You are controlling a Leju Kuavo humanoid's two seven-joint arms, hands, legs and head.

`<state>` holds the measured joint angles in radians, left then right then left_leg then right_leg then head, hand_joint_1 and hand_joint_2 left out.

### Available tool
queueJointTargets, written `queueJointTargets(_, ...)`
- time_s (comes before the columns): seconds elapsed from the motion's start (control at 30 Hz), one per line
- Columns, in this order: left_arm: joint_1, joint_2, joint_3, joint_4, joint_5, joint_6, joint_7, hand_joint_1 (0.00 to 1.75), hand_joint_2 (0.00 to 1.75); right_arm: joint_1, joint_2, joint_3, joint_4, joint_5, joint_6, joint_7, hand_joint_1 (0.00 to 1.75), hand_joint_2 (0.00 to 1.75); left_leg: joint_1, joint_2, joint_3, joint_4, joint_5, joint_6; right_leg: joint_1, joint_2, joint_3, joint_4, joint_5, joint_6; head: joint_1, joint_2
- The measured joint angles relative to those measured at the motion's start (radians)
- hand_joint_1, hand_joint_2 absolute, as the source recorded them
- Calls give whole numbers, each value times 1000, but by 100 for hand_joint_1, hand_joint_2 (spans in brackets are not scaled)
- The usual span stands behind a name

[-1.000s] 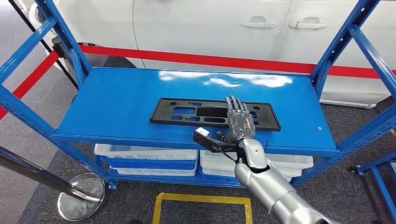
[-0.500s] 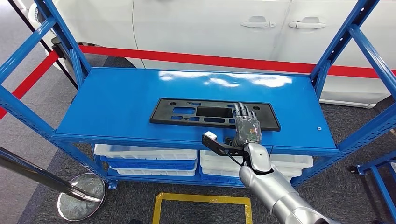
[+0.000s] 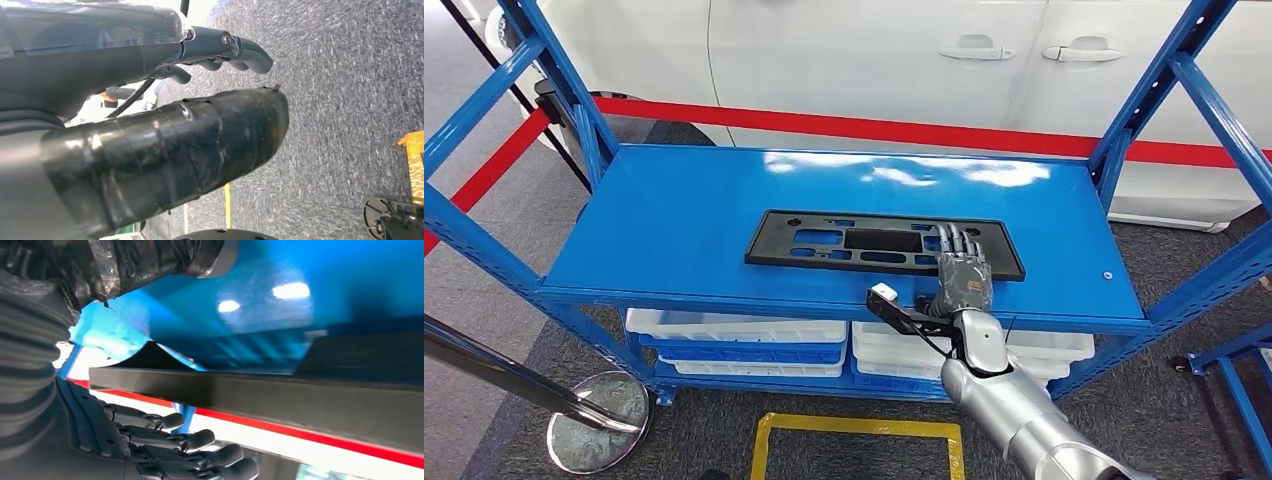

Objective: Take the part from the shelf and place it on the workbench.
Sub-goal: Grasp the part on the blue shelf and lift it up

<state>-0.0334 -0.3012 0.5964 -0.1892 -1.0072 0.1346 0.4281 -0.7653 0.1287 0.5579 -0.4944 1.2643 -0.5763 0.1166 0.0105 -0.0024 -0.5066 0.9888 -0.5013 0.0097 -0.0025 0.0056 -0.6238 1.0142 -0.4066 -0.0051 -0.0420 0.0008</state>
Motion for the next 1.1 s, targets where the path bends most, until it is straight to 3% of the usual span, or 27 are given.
queueJointTargets(0.23,0,4,-3,0,-21,-14,-12,0,0,-19,9,-12,46,46,-16,24,0,175,0,0,0,0,0,0,0,0,1,0,0,0,0,0)
queueJointTargets(0.27,0,5,-4,0,-24,-15,-13,0,0,-20,14,-12,51,56,-17,29,34,175,0,0,1,0,0,0,0,0,1,0,0,0,0,0)
queueJointTargets(0.37,-1,5,-7,0,-34,-18,-19,0,0,-22,31,-12,64,82,-17,49,164,175,0,0,1,0,0,0,0,0,1,0,0,0,0,0)
queueJointTargets(0.4,-1,6,-9,0,-37,-20,-21,0,0,-22,34,-12,67,86,-17,53,173,175,0,0,1,0,0,0,0,0,1,0,0,0,0,0)
queueJointTargets(1.1,-1,9,-13,0,-58,-32,-42,0,0,-29,79,-27,97,132,-46,30,175,175,0,0,1,0,0,0,0,0,0,0,0,0,0,0)
